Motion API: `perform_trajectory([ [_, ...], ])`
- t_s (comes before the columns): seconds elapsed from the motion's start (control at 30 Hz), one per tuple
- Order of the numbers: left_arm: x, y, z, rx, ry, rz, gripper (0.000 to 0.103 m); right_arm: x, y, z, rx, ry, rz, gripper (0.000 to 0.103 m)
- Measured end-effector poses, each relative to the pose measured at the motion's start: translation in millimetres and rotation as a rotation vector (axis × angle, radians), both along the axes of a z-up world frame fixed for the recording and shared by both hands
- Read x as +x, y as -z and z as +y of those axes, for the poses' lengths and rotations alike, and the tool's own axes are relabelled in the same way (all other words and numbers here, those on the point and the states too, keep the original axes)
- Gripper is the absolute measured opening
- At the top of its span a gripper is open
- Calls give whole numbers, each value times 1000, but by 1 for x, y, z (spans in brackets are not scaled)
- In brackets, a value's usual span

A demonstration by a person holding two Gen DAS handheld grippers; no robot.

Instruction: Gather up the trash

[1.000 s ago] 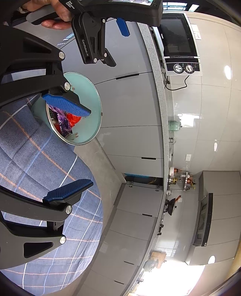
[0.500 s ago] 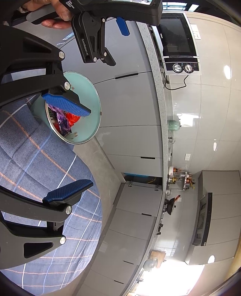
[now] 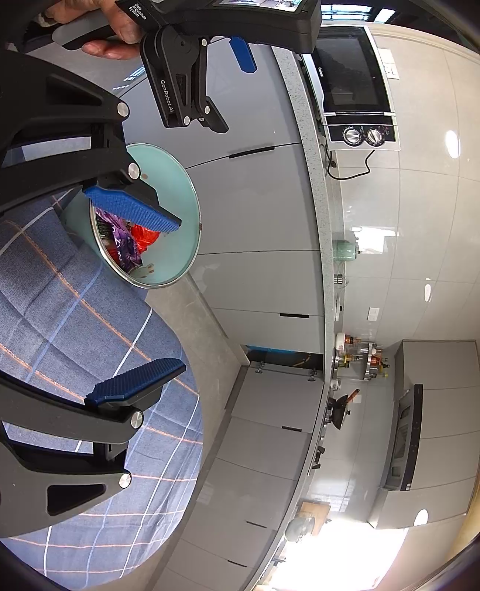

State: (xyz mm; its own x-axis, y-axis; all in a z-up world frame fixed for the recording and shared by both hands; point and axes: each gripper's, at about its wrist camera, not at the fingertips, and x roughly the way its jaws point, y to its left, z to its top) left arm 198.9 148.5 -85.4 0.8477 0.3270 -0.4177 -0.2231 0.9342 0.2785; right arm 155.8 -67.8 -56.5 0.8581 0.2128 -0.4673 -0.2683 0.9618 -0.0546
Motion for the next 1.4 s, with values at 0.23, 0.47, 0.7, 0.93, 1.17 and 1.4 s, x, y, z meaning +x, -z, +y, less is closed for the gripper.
perform_trajectory([
  [0.23,0,1,-1,4,5,6,98,-1,-1,0,5,4,-6,71],
  [0.47,2,3,-1,5,0,16,98,-1,-3,-2,10,8,-16,71],
  [0.7,-1,1,-3,14,-5,0,98,-2,-5,-3,13,9,-24,71],
  [0.93,-1,1,-5,5,-11,3,98,-2,-6,-3,15,7,-23,72],
  [1.17,-2,0,-9,16,2,-7,98,-4,-5,-3,16,8,-21,72],
  [1.4,-2,-3,-7,-16,11,-8,98,-3,-7,-5,19,14,-23,73],
])
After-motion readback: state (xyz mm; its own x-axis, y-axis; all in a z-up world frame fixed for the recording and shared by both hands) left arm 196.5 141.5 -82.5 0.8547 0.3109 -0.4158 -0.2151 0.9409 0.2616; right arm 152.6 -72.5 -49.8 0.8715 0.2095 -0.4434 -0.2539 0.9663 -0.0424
